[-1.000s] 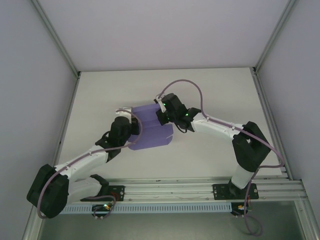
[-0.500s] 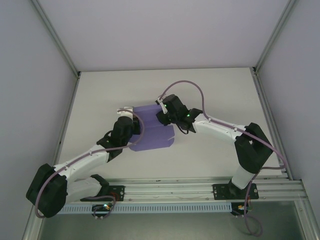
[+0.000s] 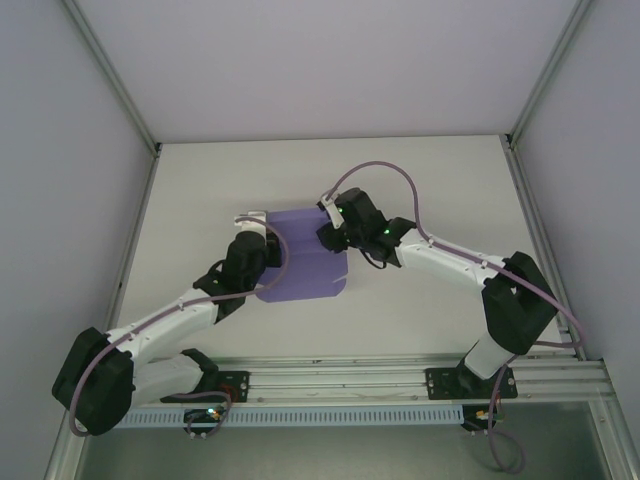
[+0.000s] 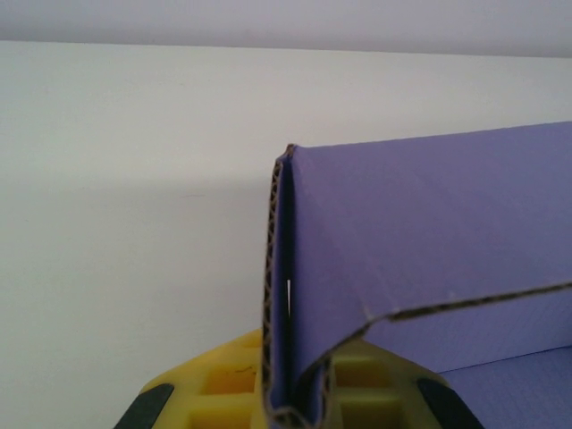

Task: Assemble paper box

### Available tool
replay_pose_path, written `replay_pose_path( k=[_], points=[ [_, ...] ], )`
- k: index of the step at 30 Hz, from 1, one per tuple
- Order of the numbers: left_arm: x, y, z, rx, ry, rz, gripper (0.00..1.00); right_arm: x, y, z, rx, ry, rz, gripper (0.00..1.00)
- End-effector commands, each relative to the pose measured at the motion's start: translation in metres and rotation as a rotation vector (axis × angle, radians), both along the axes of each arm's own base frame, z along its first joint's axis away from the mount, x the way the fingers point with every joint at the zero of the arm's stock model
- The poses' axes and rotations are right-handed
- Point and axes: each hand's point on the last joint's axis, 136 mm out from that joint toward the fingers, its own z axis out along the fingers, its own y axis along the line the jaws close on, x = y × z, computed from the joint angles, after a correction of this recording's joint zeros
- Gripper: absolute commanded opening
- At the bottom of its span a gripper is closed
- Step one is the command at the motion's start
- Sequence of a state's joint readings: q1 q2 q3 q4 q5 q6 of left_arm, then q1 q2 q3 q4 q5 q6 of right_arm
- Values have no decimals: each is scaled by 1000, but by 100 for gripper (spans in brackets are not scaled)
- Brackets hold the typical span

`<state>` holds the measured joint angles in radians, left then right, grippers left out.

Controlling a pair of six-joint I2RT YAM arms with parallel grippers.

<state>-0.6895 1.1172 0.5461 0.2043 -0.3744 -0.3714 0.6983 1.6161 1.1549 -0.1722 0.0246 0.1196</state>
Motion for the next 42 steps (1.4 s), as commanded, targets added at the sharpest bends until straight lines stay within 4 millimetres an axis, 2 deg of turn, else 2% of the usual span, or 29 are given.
replay_pose_path(
  k=[1, 3, 4, 10, 14, 18, 22, 25, 28, 30, 33, 34, 36, 39, 41, 42],
  points=[
    [7, 8, 18, -19, -34, 57, 0, -3, -19, -10, -61, 39, -32, 19],
    [7, 5, 18, -24, -32, 47, 0, 4, -25, -12, -85, 30, -88, 5],
    [7, 5, 18, -28, -31, 46, 0, 8, -28, -13, -101, 29, -114, 2],
    [7, 5, 19, -37, -30, 67, 0, 37, -71, -16, -253, -11, -432, 4],
    [8, 6, 19, -33, -24, 95, 0, 43, -114, -19, -414, -30, -682, 5],
    [11, 7, 19, -11, -8, 121, 0, 42, -135, -21, -550, -54, -770, 6],
    [13, 10, 15, 7, 14, 161, 0, 39, -156, -9, -711, -109, -851, 6],
    [15, 7, 14, 5, 20, 158, 0, 40, -159, -9, -751, -119, -849, 6],
    [17, 4, 13, 8, 25, 149, 0, 43, -152, -17, -689, -121, -826, 6],
    [17, 1, 14, 0, 27, 137, 0, 54, -137, -27, -605, -150, -753, 7],
    [17, -3, 14, -13, 30, 115, 0, 66, -96, -42, -388, -202, -568, 12],
    [17, -5, 13, -11, 33, 107, 0, 67, -81, -41, -299, -212, -508, 16],
    [16, -7, 14, -18, 37, 98, 0, 64, -51, -37, -150, -228, -344, 19],
    [15, -9, 14, -28, 39, 84, 0, 49, -21, -18, 27, -248, -167, 34],
    [15, -9, 13, -25, 38, 84, 0, 33, -5, -6, 121, -242, -38, 47],
    [15, -9, 13, -23, 38, 83, 0, 22, 2, 1, 163, -235, 37, 57]
  ],
)
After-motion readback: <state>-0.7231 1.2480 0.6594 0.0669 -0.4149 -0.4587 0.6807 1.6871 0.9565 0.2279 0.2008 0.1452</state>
